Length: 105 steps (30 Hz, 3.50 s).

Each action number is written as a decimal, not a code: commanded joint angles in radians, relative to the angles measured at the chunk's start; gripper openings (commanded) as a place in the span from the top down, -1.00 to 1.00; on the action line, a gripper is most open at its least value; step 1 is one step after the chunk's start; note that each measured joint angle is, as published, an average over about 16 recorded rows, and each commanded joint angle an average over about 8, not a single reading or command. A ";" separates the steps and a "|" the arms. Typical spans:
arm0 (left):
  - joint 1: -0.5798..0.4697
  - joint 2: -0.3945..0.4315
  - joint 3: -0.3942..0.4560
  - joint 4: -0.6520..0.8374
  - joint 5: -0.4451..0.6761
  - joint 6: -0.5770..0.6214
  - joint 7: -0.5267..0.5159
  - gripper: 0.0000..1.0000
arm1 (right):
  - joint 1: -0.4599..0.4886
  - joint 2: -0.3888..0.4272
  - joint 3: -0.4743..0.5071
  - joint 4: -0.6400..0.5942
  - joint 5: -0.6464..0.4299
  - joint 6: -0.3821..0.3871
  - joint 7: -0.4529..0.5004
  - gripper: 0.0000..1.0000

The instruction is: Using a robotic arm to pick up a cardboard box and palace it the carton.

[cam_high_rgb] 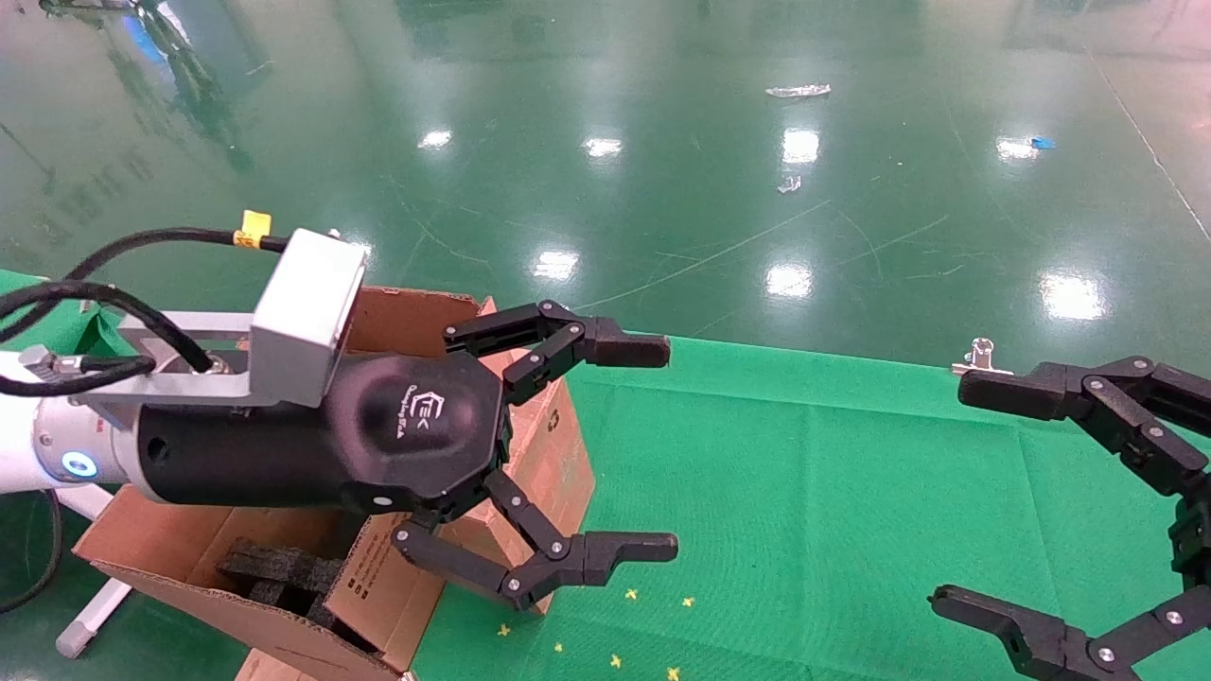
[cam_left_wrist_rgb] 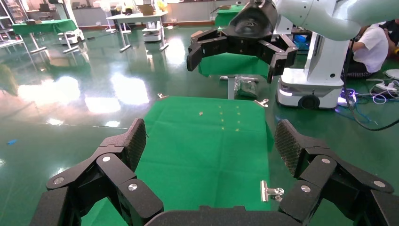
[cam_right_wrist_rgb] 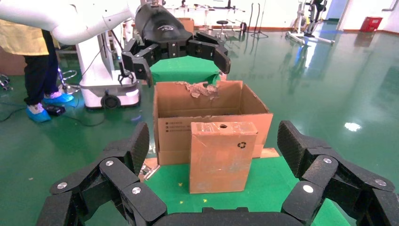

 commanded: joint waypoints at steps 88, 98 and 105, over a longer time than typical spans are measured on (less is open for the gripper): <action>-0.933 0.453 1.373 0.960 0.373 0.063 -0.717 0.34 | 0.002 0.002 -0.006 -0.001 0.004 0.002 -0.003 0.12; -0.947 0.438 1.408 0.903 0.378 0.067 -0.751 1.00 | 0.002 0.003 -0.007 -0.001 0.005 0.003 -0.004 1.00; -0.950 0.422 1.426 0.861 0.378 0.059 -0.773 1.00 | 0.002 0.003 -0.008 -0.001 0.005 0.003 -0.004 1.00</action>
